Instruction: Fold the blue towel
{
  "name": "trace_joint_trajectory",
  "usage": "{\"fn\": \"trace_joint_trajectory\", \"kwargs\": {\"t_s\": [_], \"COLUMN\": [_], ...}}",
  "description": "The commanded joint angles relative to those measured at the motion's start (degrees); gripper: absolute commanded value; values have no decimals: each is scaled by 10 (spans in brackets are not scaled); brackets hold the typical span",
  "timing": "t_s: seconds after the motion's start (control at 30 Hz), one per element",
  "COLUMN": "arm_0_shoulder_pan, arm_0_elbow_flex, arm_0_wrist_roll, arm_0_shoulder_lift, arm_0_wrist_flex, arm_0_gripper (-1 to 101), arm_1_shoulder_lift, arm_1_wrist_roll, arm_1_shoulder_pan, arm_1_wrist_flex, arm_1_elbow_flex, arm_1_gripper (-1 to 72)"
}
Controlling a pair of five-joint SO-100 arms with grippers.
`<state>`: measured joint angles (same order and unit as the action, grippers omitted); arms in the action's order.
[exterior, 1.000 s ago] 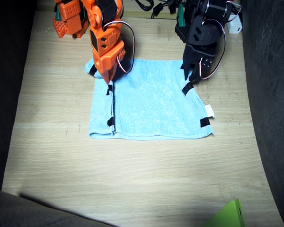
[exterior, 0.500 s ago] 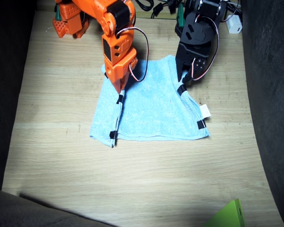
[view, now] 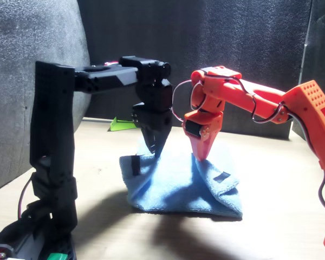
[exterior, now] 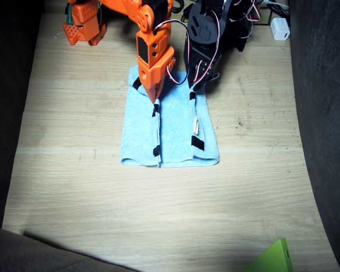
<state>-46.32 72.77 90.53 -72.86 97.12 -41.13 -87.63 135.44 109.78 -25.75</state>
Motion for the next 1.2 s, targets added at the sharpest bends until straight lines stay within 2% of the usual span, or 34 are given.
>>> {"fn": "trace_joint_trajectory", "kwargs": {"t_s": [0.0, 0.33, 0.47, 0.6, 0.73, 0.83, 1.0, 1.17], "arm_0_shoulder_pan": [6, 0, -2, -3, -4, -1, 4, 29], "arm_0_elbow_flex": [10, 15, 24, 26, 22, 20, -18, -100], "arm_0_wrist_roll": [-3, 2, 2, 4, 3, 1, 3, 7], "arm_0_shoulder_lift": [-38, -42, -54, -70, -73, -67, -40, 23], "arm_0_wrist_flex": [3, -5, -6, -4, -1, -1, 7, 34], "arm_0_gripper": [-2, -2, -2, -2, -2, -2, -2, -2], "arm_1_shoulder_lift": [-29, -11, -7, -20, -38, -53, -102, -191], "arm_1_wrist_roll": [-18, -26, -28, -31, -23, -16, -7, 11], "arm_1_shoulder_pan": [13, 11, 14, 17, 17, 12, -46, -127], "arm_1_wrist_flex": [7, 7, 8, 11, 11, 11, 12, 11], "arm_1_elbow_flex": [25, 43, 49, 48, 49, 41, -15, -85], "arm_1_gripper": [0, 1, 80, 188, 232, 238, 216, 232]}}
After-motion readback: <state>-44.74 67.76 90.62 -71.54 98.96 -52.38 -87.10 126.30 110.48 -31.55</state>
